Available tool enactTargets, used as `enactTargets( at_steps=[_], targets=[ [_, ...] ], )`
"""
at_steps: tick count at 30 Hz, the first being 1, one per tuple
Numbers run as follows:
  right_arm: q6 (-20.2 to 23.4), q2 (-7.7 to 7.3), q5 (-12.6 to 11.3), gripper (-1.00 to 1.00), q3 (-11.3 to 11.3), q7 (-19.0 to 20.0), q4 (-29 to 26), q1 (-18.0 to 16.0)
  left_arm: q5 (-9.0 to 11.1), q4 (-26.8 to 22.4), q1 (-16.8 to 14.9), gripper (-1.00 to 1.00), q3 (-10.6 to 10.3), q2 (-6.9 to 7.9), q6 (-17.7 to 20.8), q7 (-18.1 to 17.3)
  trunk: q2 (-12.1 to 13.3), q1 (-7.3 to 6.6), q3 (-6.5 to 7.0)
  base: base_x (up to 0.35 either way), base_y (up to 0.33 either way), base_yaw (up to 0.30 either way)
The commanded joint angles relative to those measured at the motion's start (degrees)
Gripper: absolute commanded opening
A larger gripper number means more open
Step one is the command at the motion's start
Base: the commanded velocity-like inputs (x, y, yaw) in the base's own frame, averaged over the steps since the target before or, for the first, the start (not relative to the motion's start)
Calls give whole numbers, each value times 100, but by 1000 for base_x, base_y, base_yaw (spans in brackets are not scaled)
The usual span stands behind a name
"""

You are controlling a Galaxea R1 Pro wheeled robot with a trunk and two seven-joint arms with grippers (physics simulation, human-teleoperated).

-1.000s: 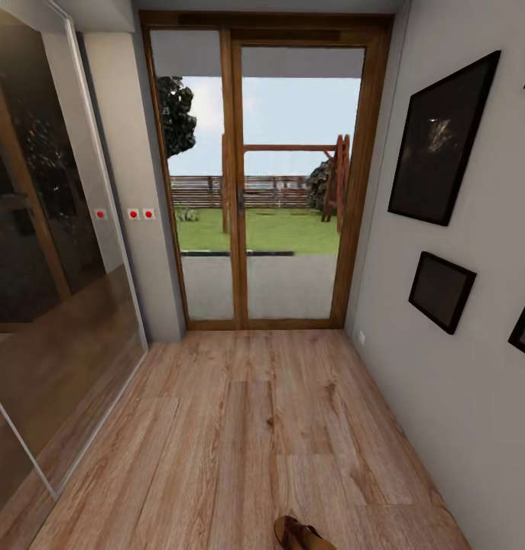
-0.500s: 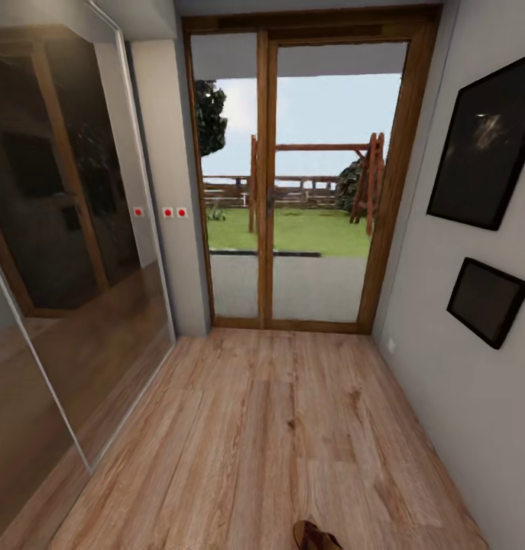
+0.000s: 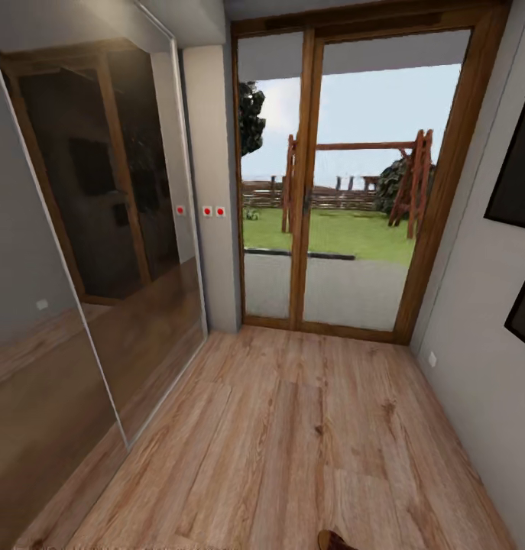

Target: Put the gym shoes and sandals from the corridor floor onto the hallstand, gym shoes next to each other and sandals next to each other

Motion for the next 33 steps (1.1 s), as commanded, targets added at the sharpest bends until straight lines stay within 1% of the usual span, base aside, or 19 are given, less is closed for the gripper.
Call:
enactTargets(
  at_steps=[1,15,33],
  targets=[
    [0,-1,5,100,-2,4,-6,1,3,6,-5,100,0,0,-19,0,-3,0,-6,-62,-19,297],
    [0,-1,5,100,-2,4,-6,1,3,6,-5,100,0,0,-19,-2,-3,0,-6,-205,-103,297],
    [-1,-1,5,100,-2,-2,-7,1,3,6,-5,100,0,-9,-16,0,-3,0,-6,-12,-6,297]
  ],
)
